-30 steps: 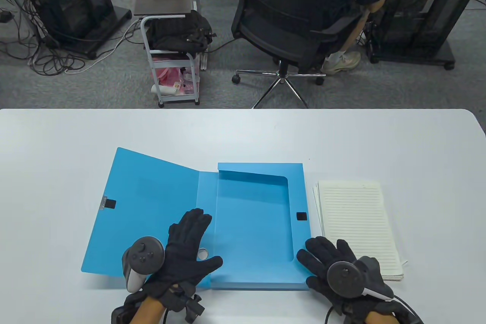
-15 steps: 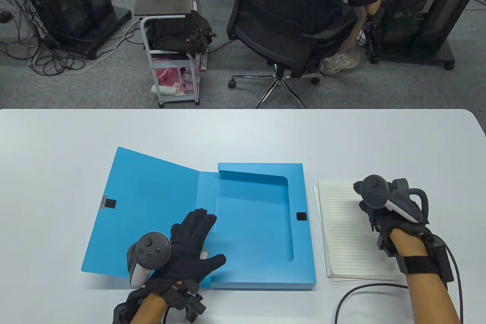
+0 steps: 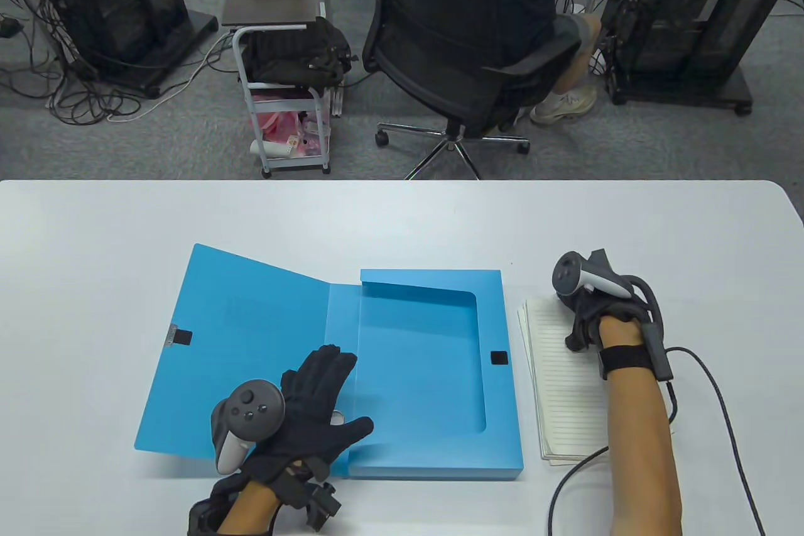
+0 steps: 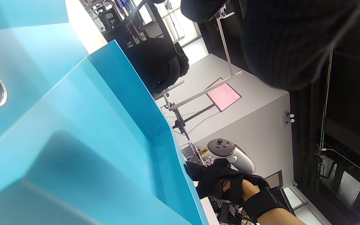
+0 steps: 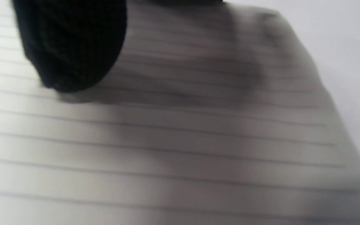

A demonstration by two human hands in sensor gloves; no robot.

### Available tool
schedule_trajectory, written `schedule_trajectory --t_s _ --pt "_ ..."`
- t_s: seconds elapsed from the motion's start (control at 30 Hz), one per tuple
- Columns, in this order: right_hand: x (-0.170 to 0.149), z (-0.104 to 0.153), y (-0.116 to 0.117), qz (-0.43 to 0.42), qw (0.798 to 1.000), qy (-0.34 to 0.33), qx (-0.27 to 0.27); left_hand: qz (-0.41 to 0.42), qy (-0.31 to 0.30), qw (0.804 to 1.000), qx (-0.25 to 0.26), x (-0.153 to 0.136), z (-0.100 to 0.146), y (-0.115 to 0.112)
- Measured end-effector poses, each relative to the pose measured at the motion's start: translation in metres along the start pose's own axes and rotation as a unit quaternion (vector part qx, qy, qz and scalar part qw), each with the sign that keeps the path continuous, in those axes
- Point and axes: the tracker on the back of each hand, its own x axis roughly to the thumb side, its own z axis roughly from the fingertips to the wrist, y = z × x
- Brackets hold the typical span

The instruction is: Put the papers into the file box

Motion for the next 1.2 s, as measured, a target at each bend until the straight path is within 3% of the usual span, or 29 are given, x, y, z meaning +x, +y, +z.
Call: schedule_trajectory --t_s 0.2,0.43,0.63,0.7,0.8,0.9,0.93,1.1,1.2 --pt "0.011 -0.02 -0.01 0.106 0.994 0.003 0.014 -0.008 0.013 1.0 -0.003 -0.001 -0.002 -0.001" --pt "0.013 -0.028 -0.013 0.124 0.992 0.002 0.022 -0.005 0.016 1.0 0.015 -0.002 0.001 0.003" --pt "0.007 -0.015 -0.011 0.111 0.992 -0.046 -0.049 0.002 0.019 1.0 0.013 -0.002 -0.001 0.003" --pt "0.004 -0.004 -0.009 0.109 0.988 -0.054 -0.097 0.004 0.014 1.0 0.014 0.0 0.0 0.002" --pt "0.005 0.021 -0.003 0.09 0.973 -0.068 -0.201 0.006 0.01 1.0 0.01 0.004 -0.001 0.0" --pt "0.009 0.057 0.002 0.125 0.943 -0.07 -0.302 0.013 0.004 1.0 0.01 0.005 -0.002 -0.001" --pt "0.009 0.067 0.001 0.126 0.939 -0.069 -0.312 0.016 0.002 1.0 0.009 0.005 -0.002 -0.001" --pt "0.02 0.163 -0.027 0.148 0.914 -0.101 -0.365 0.034 -0.016 0.999 0.024 0.009 0.0 0.001" --pt "0.045 0.238 -0.049 0.2 0.876 -0.109 -0.425 0.049 -0.033 0.998 0.034 0.014 0.002 0.001"
